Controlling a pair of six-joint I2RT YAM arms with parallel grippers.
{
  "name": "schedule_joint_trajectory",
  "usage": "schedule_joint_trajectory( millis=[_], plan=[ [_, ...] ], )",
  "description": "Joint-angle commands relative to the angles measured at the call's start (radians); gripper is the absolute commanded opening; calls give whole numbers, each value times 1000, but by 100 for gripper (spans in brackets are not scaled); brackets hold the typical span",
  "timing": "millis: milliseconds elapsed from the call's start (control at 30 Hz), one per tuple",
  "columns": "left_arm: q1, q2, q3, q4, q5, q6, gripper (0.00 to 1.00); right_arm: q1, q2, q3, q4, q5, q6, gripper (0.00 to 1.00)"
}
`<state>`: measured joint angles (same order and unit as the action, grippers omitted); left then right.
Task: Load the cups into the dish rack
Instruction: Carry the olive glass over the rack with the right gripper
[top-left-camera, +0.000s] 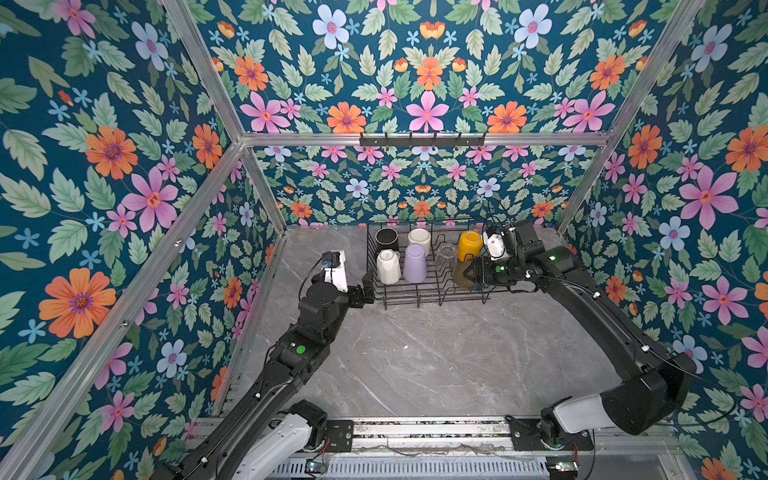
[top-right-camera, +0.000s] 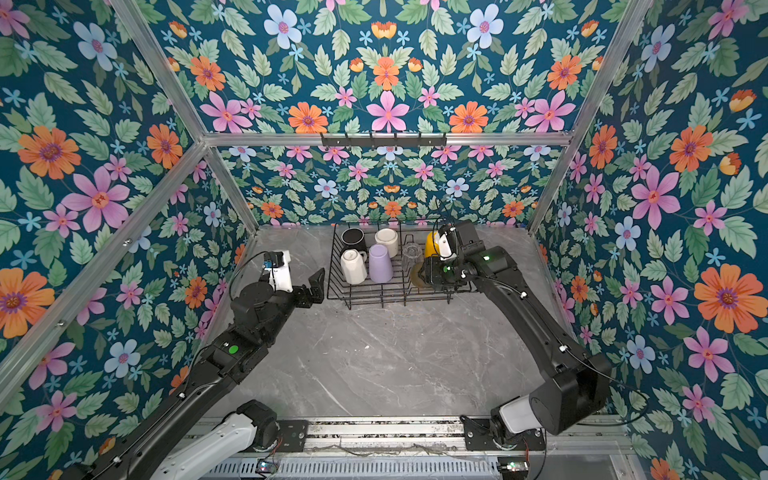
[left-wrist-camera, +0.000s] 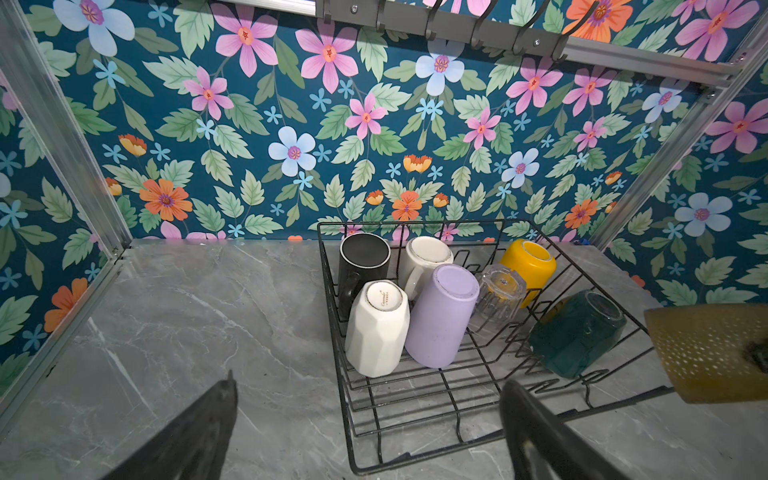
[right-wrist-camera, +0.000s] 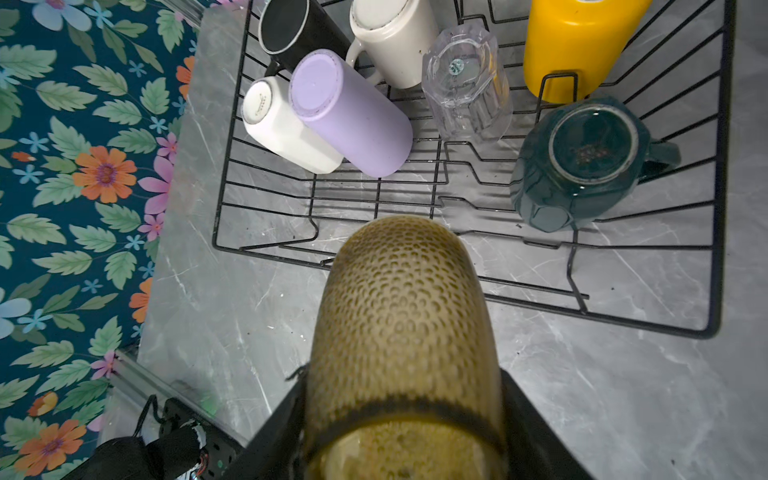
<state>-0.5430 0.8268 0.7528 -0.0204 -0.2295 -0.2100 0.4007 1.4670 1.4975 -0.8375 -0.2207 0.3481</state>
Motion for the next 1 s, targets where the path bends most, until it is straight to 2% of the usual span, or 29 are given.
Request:
schedule_joint_trajectory(
  millis=[0, 300, 567, 967],
  plan=[
    [2, -11, -6, -15, -23, 16, 100, 8, 48, 36, -24, 59, -36, 0],
    [3, -29, -12, -37, -65, 33, 100, 71, 182, 137, -40, 95, -59, 0],
    [9, -31, -17, -48, -75, 33, 100, 142, 384, 290, -94, 146, -89, 0],
    [25, -36, -23, -58, -91, 38, 100, 184, 572, 438, -142, 171, -117, 0]
  ],
)
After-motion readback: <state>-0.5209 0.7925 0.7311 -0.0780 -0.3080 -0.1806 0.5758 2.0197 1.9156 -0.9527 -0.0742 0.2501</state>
